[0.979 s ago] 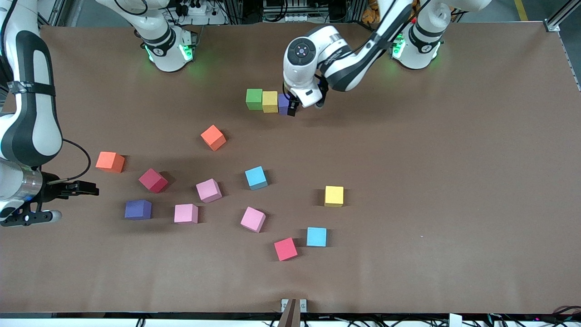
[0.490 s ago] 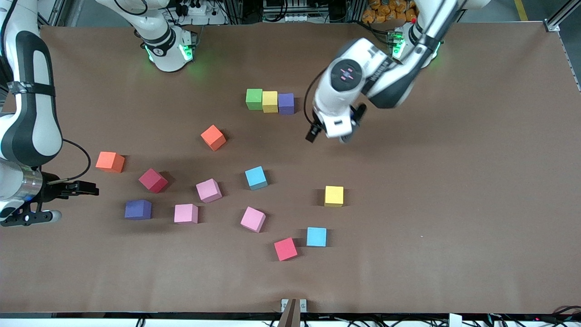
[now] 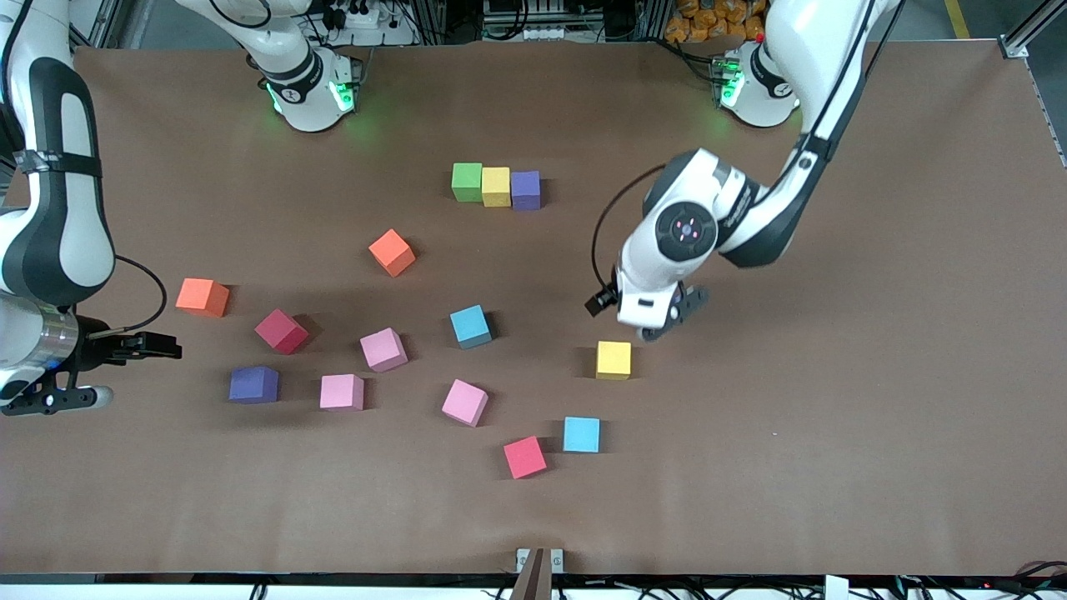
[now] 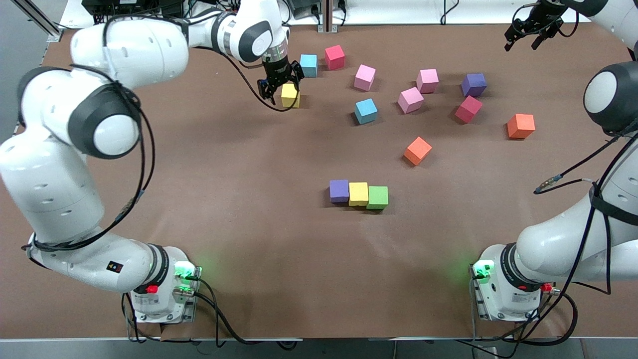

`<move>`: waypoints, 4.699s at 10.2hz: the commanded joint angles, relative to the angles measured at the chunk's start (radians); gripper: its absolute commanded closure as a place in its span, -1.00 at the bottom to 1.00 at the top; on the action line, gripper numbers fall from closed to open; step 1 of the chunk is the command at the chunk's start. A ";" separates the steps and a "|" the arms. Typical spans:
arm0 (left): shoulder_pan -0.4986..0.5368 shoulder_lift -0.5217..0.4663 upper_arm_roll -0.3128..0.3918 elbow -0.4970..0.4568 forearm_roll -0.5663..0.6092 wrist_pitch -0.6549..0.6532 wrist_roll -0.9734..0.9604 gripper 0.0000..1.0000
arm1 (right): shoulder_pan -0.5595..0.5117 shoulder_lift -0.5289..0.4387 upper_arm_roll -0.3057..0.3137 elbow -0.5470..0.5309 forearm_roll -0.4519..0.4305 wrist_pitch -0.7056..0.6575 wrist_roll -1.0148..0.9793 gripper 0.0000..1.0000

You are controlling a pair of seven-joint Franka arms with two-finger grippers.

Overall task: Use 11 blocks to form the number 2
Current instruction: 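Move the left gripper over the lone yellow cube and lower, then close the left gripper on the yellow cube, then lift the yellow cube and carry it below the yellow-purple pair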

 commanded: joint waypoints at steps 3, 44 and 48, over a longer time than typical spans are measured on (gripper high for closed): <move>-0.021 0.106 0.060 0.084 0.061 0.091 0.471 -1.00 | -0.015 0.001 0.009 0.005 0.020 0.001 -0.020 -1.00; -0.280 0.148 0.077 0.081 -0.081 0.229 0.347 0.86 | -0.026 0.009 0.011 0.005 0.020 0.002 -0.022 -1.00; -0.335 0.145 0.003 0.035 -0.071 0.226 0.181 0.85 | -0.026 0.009 0.011 0.005 0.020 0.002 -0.022 -1.00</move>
